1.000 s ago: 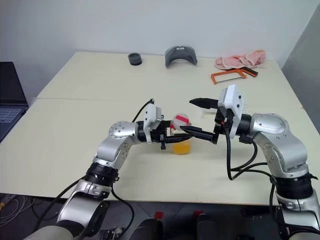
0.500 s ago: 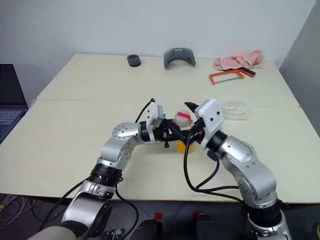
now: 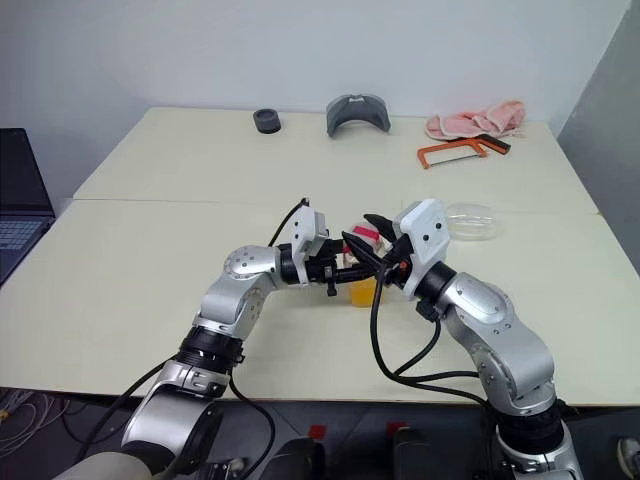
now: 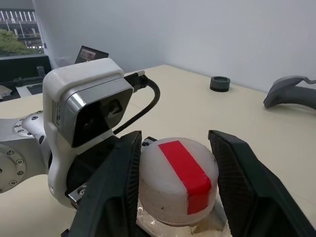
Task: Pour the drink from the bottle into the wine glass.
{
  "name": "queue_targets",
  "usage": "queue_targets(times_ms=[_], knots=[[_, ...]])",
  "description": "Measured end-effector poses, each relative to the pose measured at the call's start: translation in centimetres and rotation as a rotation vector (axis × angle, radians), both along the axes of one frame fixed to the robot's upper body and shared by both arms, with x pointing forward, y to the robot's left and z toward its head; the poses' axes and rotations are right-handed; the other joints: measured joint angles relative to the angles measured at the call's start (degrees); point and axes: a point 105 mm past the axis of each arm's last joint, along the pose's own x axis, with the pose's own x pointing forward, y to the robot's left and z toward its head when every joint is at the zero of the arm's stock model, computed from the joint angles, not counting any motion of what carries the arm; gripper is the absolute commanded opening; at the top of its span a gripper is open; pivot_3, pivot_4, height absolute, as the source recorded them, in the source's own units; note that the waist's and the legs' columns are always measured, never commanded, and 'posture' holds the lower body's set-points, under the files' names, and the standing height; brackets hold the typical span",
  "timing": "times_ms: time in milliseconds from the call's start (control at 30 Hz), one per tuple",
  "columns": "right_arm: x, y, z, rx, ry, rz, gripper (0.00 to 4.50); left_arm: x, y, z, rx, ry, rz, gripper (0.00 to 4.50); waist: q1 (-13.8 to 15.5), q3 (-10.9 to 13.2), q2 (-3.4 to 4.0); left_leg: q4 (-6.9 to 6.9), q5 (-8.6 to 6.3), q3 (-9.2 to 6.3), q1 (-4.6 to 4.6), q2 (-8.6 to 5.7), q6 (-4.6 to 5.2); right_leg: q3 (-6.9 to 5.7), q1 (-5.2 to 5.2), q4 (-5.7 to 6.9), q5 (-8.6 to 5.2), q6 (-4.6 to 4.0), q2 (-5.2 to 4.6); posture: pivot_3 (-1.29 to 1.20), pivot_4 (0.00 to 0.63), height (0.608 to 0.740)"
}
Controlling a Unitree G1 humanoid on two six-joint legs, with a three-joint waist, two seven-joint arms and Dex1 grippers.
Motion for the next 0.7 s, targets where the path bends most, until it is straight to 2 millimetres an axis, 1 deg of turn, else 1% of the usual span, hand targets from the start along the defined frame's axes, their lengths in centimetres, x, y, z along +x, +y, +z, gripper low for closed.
queue_targets(times_ms=[167, 267, 333, 400, 467, 533, 633, 700], knots=[[-0.2, -0.1, -0.1, -0.024, 0.0, 0.021, 1.81, -0.1, 0.0, -0.1, 0.008, 0.001, -0.006, 1.77, 0.0, 0.0, 0.0, 0.0, 0.0, 0.01, 0.0, -0.01, 0.01, 0.0, 0.0, 0.0, 0.0, 0.0, 0.01, 0.0, 0.15, 0.74], [-0.4, -0.1, -0.3, -0.06, -0.002, 0.088, 1.81, -0.3, 0.0, -0.3, 0.023, 0.001, -0.033, 1.77, 0.0, 0.0, 0.0, 0.0, 0.0, 0.04, 0.0, -0.03, 0.01, 0.01, 0.0, -0.01, 0.0, 0.0, 0.0, 0.0, 0.15, 0.74], [-0.5, -0.3, -0.3, -0.128, -0.013, 0.182, 1.81, -0.7, 0.2, -0.5, 0.043, 0.002, -0.065, 1.77, 0.0, 0.0, 0.0, 0.0, -0.01, 0.11, 0.01, -0.06, 0.02, 0.0, 0.01, -0.02, 0.0, 0.0, 0.02, 0.0, 0.15, 0.74], [-0.4, -0.8, -0.1, -0.279, -0.015, 0.362, 1.81, -1.3, 0.2, -0.8, 0.09, -0.003, -0.126, 1.77, -0.1, 0.0, 0.05, -0.01, 0.0, 0.35, 0.04, -0.1, 0.06, 0.0, 0.04, -0.05, 0.0, 0.0, 0.05, 0.0, 0.15, 0.74], [-0.3, -1.2, 0.6, -0.371, -0.016, 0.496, 1.81, -1.6, 0.1, -0.4, 0.12, -0.02, -0.18, 1.77, -0.1, 0.0, 0.04, -0.03, 0.0, 0.36, 0.05, -0.05, 0.07, -0.05, 0.04, -0.08, 0.0, 0.0, 0.13, 0.0, 0.15, 0.74], [0.0, -1.4, 1.2, -0.383, 0.001, 0.566, 1.81, -1.7, 0.0, 0.1, 0.133, -0.035, -0.203, 1.77, -0.2, 0.0, 0.04, -0.05, -0.01, 0.36, 0.05, 0.0, 0.07, -0.05, 0.03, -0.06, -0.01, -0.02, 0.16, 0.0, 0.15, 0.74], [0.2, -1.6, 1.1, -0.366, 0.035, 0.586, 1.81, -1.7, 0.0, 0.1, 0.136, -0.025, -0.206, 1.77, -0.2, 0.0, 0.04, -0.05, 0.0, 0.31, -0.01, 0.06, 0.06, -0.05, -0.01, -0.05, -0.01, -0.03, 0.08, 0.0, 0.15, 0.74], [0.3, -1.8, 1.1, -0.346, 0.047, 0.571, 2.56, -1.6, -0.2, 0.0, 0.129, -0.018, -0.201, 1.76, -0.1, 0.0, 0.04, -0.02, 0.0, 0.27, -0.06, 0.08, 0.05, -0.04, -0.03, -0.04, -0.01, -0.03, -0.03, 0.0, 0.15, 0.74]])
